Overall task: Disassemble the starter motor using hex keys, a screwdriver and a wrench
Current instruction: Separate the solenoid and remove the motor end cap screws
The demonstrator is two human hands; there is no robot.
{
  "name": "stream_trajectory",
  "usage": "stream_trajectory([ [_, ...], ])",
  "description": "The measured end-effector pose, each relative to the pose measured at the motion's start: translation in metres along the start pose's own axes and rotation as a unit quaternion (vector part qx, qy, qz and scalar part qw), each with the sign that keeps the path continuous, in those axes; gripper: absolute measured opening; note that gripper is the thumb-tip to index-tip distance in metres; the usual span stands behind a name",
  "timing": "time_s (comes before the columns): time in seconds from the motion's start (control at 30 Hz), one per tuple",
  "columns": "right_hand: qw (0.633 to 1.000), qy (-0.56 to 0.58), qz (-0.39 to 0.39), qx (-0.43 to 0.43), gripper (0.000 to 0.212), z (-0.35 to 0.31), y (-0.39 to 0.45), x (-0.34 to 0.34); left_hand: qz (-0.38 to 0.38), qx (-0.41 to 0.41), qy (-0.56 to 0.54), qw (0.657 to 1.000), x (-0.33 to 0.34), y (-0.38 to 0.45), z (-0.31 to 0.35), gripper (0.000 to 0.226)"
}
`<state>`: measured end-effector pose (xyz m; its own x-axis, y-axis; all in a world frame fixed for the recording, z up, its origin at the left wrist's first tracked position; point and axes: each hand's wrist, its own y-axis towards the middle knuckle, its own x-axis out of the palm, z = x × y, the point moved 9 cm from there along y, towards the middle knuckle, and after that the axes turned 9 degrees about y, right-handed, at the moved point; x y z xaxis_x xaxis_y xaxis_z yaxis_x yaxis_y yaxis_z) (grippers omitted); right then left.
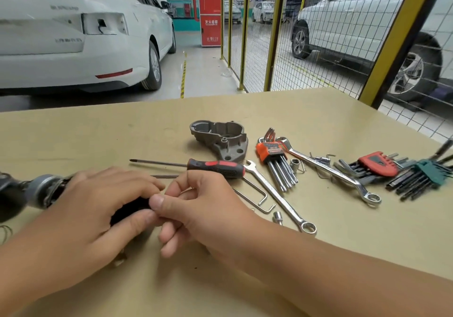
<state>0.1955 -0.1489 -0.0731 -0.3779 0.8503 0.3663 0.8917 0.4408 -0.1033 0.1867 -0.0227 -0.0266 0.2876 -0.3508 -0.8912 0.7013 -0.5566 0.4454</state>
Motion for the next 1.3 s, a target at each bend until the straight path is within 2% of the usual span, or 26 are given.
stream_trajectory([
  [0.17,0.997,0.073,-0.006,0.024,0.014,0.002,-0.003,0.004,0.002,0.008,-0.003,1.0,-0.001,-0.001,0.002,0.02],
  [0.3,0.996,0.082,0.003,0.033,0.016,0.005,-0.004,0.003,-0.007,0.013,0.012,1.0,-0.001,-0.003,0.004,0.022],
  [0.37,0.997,0.071,-0.003,0.041,0.008,0.006,-0.006,0.006,-0.001,0.005,0.023,1.0,-0.002,-0.004,0.007,0.02],
  [0.53,0.992,0.033,-0.036,0.119,0.034,0.023,-0.013,0.015,0.0,-0.007,0.04,0.999,-0.001,-0.005,0.01,0.018],
  [0.63,0.99,0.034,-0.044,0.131,0.041,0.028,-0.015,0.02,-0.001,-0.006,0.037,0.999,-0.001,-0.005,0.011,0.018],
  [0.73,0.993,0.004,-0.046,0.111,0.037,0.027,-0.011,0.018,0.002,-0.008,0.027,1.0,-0.003,-0.005,0.01,0.017],
  [0.9,0.99,-0.133,-0.037,0.044,0.024,0.018,-0.004,0.009,0.009,-0.008,0.019,1.0,-0.006,-0.004,0.011,0.022],
  [1.0,0.97,-0.238,-0.024,-0.027,0.02,0.006,-0.006,0.006,0.0,0.013,0.01,1.0,-0.01,-0.008,0.01,0.036],
  [1.07,0.955,-0.288,-0.013,-0.073,0.02,-0.001,-0.007,0.006,-0.016,0.025,0.019,0.999,-0.014,-0.012,0.004,0.054],
  [1.17,0.953,-0.286,0.006,-0.1,0.017,-0.005,-0.006,0.005,-0.046,0.01,0.089,0.995,-0.014,-0.016,-0.016,0.079],
  [1.3,0.97,-0.228,0.025,-0.083,0.016,-0.003,-0.004,0.0,-0.078,-0.012,0.13,0.988,-0.001,-0.021,-0.035,0.085],
])
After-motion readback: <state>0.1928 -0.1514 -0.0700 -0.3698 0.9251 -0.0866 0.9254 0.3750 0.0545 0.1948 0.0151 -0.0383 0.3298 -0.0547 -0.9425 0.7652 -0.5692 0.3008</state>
